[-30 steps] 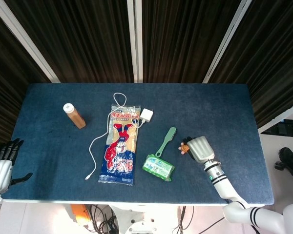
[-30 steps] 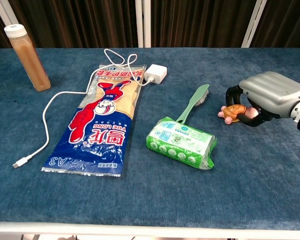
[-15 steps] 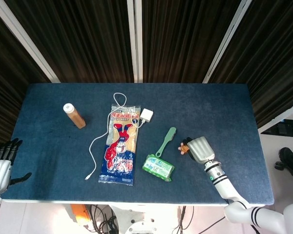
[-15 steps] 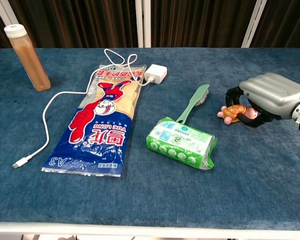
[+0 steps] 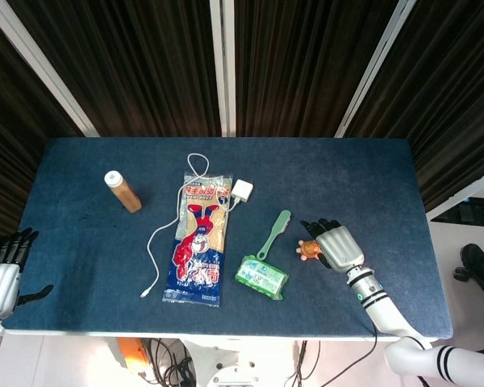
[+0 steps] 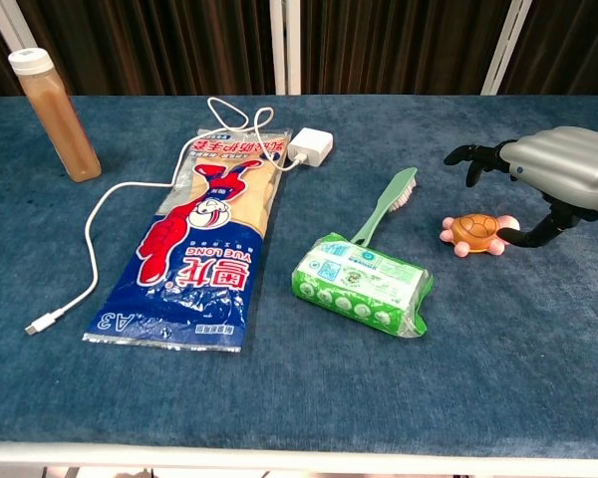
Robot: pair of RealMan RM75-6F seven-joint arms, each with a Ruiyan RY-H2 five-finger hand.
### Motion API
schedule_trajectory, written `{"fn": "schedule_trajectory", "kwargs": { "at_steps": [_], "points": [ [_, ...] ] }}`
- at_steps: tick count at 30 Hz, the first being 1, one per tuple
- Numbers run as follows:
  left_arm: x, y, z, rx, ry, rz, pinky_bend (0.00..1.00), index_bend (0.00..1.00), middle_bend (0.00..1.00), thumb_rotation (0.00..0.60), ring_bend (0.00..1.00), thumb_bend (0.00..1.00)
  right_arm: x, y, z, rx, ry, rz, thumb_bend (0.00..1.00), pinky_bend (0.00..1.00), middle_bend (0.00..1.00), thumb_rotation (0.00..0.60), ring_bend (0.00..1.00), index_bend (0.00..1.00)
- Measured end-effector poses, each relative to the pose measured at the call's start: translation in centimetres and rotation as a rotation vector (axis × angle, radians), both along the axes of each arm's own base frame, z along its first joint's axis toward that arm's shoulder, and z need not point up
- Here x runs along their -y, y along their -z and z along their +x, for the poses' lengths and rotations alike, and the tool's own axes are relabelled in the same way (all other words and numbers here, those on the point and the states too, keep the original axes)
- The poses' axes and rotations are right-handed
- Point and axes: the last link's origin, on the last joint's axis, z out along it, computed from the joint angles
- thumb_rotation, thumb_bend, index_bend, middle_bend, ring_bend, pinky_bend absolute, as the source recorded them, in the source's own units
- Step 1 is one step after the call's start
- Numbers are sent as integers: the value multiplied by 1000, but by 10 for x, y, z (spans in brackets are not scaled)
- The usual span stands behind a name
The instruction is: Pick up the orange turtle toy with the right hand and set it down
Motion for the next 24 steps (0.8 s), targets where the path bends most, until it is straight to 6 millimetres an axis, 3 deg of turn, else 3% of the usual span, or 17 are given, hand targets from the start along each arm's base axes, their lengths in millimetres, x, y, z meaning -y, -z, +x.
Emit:
{"fn": "schedule_trajectory", "kwargs": {
  "at_steps": [7,15,21,24],
  "points": [
    [1,-1,-2,3,-5,1,56,46,0,600,0,91,-3,12,6,10,-21,25,294,332,338,600,225,279],
    [1,-1,-4,10,-9,0,56,46,0,600,0,91,-3,25,-2,-5,-3,43,323,425,432,600,317,415],
    [1,0,-6,12,-10,-3,56,46,0,600,0,91,-2,32,-4,-6,-6,16,348,573,514,600,476,607],
    [1,0,-6,13,-11,-3,56,46,0,600,0,91,-2,35,-5,-5,-20,-10,385,671,602,600,572,753]
  ]
}}
